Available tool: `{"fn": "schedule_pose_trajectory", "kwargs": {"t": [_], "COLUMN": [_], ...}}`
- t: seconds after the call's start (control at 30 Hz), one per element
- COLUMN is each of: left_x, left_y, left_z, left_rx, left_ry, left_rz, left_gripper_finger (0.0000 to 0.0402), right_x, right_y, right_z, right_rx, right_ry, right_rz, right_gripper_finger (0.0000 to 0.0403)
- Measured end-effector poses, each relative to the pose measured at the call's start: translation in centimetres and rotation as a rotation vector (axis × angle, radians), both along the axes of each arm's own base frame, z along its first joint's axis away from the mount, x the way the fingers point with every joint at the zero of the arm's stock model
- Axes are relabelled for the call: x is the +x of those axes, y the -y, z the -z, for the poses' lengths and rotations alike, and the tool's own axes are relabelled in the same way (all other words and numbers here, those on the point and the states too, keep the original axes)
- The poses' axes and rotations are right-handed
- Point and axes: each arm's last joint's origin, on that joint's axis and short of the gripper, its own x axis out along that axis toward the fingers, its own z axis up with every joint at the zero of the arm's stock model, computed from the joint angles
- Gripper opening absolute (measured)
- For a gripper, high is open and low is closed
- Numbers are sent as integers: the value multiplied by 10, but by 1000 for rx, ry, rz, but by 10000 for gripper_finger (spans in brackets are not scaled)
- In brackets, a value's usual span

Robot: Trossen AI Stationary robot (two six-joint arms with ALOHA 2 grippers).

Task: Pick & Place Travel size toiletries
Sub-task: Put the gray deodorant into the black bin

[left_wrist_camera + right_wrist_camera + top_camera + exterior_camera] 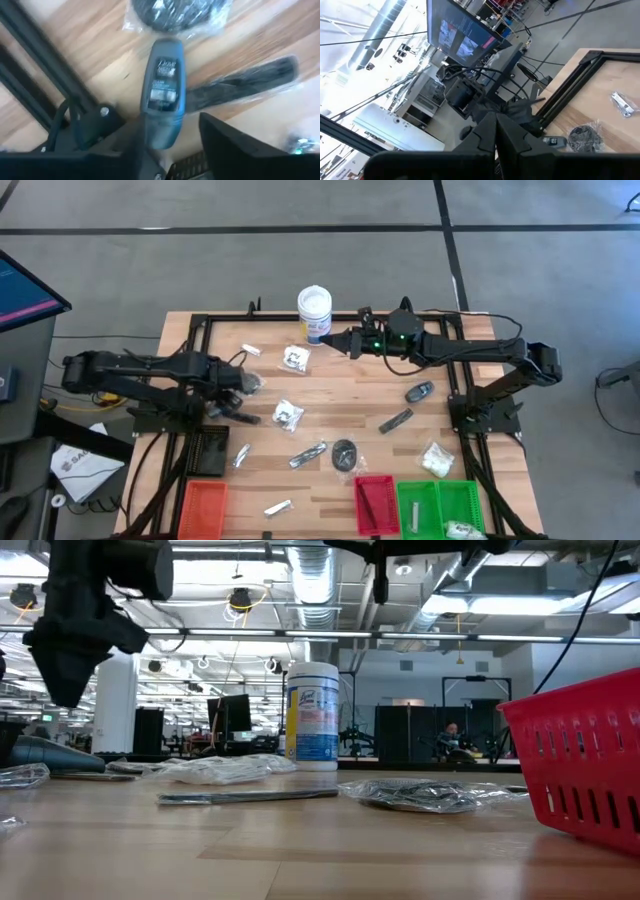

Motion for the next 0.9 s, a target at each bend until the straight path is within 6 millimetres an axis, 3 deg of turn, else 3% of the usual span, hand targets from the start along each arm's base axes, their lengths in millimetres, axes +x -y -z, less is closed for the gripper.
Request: {"fn": "schedule_pose_trajectory", "kwargs": {"t": [0.17, 0.33, 0.7, 0.9], "left_x": [3, 11, 30, 18], "left_y": [-2, -2, -4, -2], "left_z": [1, 9, 35, 60], "left_rx": [-2, -8, -52, -122], "left_ry": [14, -33, -141, -159], "left_rz": [-23, -26, -25, -67], "left_gripper_finger": [243, 275, 282, 282], "right_x": [0, 0, 0, 0], "right_y": [0, 0, 0, 0], "right_z": [0, 0, 0, 0], "right_rx": [0, 9, 9, 9], "right_ry": [0, 4, 0, 0], "right_rz": [0, 0, 0, 0], "right_gripper_finger": [0, 0, 0, 0]}}
